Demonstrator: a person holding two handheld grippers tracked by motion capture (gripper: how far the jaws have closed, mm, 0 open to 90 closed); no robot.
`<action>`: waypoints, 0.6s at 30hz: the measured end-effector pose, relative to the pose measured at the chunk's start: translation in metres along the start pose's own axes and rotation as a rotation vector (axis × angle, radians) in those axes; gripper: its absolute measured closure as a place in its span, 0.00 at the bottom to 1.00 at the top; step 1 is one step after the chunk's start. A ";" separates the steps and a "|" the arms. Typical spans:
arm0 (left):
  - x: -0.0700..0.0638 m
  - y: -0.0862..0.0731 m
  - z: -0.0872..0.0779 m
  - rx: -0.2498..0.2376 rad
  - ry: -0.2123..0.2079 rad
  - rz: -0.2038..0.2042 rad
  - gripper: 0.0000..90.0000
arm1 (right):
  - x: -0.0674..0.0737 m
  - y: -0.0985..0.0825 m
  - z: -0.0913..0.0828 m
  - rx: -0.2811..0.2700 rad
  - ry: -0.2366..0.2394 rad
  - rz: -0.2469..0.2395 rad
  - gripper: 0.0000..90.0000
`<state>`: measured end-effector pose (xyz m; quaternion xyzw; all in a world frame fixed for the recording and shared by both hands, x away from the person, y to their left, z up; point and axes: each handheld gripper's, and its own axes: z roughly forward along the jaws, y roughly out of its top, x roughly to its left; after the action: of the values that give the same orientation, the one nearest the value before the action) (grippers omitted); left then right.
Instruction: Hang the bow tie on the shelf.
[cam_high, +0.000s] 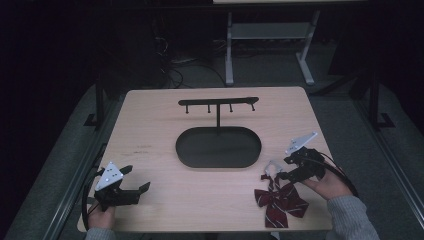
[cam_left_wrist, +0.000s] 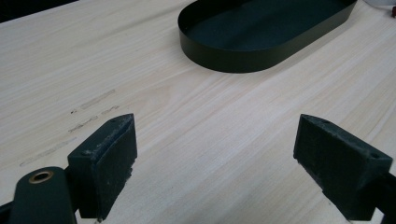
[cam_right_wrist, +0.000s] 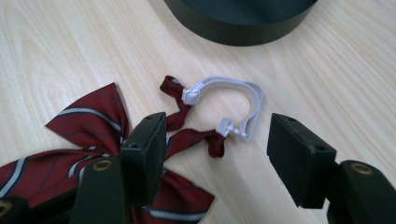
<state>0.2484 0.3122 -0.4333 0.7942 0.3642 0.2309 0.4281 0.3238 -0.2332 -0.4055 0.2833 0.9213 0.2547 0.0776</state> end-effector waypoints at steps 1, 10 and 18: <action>0.000 0.000 0.000 -0.001 0.003 -0.001 0.15 | -0.003 0.003 0.004 0.019 0.008 -0.012 0.44; 0.001 0.000 -0.002 0.002 0.005 -0.001 0.15 | -0.014 0.018 0.020 0.089 0.010 -0.023 0.50; 0.002 0.000 -0.003 -0.004 0.005 -0.003 0.15 | -0.021 0.023 0.034 0.139 0.010 -0.017 0.56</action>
<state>0.2478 0.3149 -0.4320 0.7921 0.3660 0.2331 0.4292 0.3617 -0.2141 -0.4227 0.2788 0.9396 0.1910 0.0551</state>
